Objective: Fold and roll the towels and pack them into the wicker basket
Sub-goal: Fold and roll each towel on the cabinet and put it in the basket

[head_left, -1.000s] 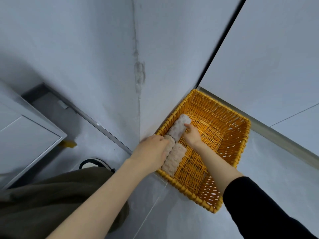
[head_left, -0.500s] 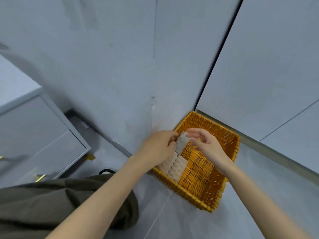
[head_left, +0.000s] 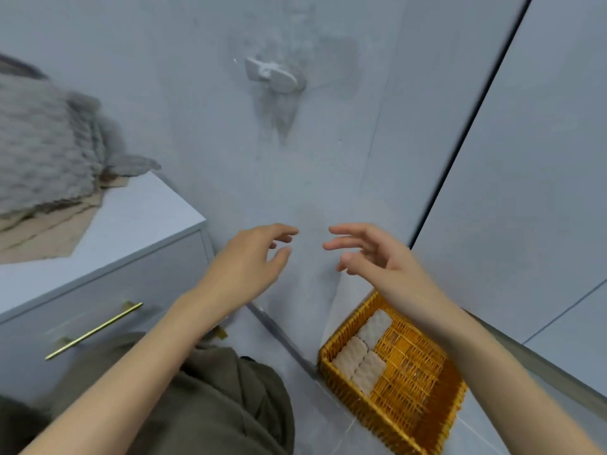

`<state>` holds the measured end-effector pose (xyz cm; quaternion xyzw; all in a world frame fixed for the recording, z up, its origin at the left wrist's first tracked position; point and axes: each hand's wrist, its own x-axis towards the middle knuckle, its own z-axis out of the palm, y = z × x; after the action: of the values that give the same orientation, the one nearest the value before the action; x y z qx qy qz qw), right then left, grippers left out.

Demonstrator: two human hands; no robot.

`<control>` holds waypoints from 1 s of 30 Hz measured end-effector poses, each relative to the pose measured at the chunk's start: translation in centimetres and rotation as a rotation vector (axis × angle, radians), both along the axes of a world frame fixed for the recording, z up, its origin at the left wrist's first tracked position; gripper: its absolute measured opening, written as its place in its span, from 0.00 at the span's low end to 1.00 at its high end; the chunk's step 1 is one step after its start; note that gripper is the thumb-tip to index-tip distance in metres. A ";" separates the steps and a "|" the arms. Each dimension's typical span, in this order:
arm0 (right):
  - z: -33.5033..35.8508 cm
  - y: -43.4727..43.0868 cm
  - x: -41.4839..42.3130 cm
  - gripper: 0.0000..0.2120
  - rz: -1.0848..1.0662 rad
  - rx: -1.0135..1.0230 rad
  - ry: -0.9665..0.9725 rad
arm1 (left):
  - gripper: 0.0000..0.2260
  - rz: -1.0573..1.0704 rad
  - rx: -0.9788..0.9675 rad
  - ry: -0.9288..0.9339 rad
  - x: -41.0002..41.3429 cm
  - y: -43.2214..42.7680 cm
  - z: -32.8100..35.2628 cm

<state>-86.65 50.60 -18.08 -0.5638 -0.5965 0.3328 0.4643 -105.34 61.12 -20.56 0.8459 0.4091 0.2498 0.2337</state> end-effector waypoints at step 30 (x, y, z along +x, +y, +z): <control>-0.1 20.5 -29.2 0.12 0.458 0.004 -0.248 | 0.19 0.758 -0.007 0.072 -30.6 3.0 -1.4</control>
<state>-115.88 71.05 -18.20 -0.4496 -0.7615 0.3564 0.3015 -135.90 64.15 -21.97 0.6422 0.7017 0.2871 0.1131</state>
